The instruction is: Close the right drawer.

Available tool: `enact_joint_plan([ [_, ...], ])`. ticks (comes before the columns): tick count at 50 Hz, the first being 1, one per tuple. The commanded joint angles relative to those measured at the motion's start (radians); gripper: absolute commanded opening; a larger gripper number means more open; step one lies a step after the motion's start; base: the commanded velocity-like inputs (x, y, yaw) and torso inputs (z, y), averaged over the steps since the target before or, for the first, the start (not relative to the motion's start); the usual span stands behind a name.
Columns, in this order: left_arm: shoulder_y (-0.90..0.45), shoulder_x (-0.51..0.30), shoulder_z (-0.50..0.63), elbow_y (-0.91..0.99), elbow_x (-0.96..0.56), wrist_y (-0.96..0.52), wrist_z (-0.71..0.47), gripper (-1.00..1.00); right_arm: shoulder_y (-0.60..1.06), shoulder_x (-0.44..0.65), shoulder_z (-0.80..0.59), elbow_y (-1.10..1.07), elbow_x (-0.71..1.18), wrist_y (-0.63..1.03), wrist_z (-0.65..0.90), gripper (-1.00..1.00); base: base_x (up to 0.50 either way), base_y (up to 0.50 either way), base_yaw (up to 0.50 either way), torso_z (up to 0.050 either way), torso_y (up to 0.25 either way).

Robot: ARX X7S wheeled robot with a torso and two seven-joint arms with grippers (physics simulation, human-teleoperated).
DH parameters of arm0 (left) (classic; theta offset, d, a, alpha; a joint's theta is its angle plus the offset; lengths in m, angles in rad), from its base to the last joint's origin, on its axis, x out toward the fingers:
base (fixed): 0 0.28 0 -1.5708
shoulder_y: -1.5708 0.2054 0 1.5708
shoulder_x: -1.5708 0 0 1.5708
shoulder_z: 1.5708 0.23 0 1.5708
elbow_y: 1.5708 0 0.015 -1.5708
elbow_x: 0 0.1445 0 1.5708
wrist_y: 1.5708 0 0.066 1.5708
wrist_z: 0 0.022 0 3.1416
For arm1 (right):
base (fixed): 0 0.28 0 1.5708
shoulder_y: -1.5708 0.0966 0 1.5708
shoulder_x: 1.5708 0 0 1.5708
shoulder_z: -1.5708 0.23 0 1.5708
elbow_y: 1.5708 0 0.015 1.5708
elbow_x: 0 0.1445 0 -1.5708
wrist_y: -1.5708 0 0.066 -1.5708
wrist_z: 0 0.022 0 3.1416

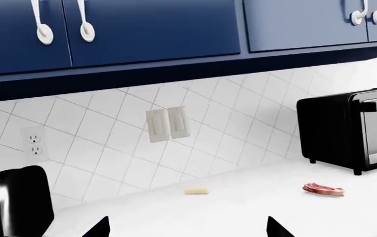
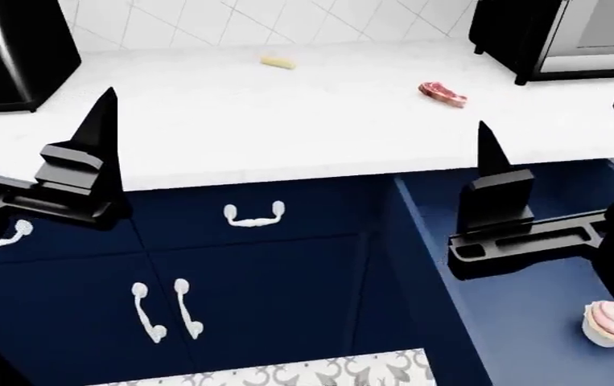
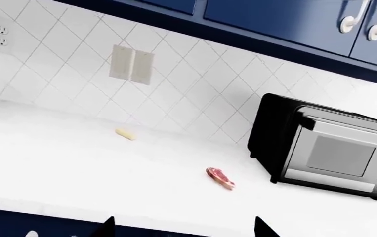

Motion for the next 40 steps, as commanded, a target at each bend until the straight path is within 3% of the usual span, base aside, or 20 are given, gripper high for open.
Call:
enact_joint_plan([
  [1,-0.005,-0.011,0.010,-0.004,-0.003,0.011,-0.005,1.00,0.008,0.028,-0.027,-0.012,-0.006,-0.030,-0.007,1.00,-0.04,0.00,-0.50,0.000,0.000],
  [40,0.021,-0.025,0.026,-0.002,0.036,0.040,0.021,1.00,0.009,0.059,-0.043,-0.025,-0.019,-0.047,-0.021,1.00,-0.04,0.01,-0.50,0.000,0.000],
])
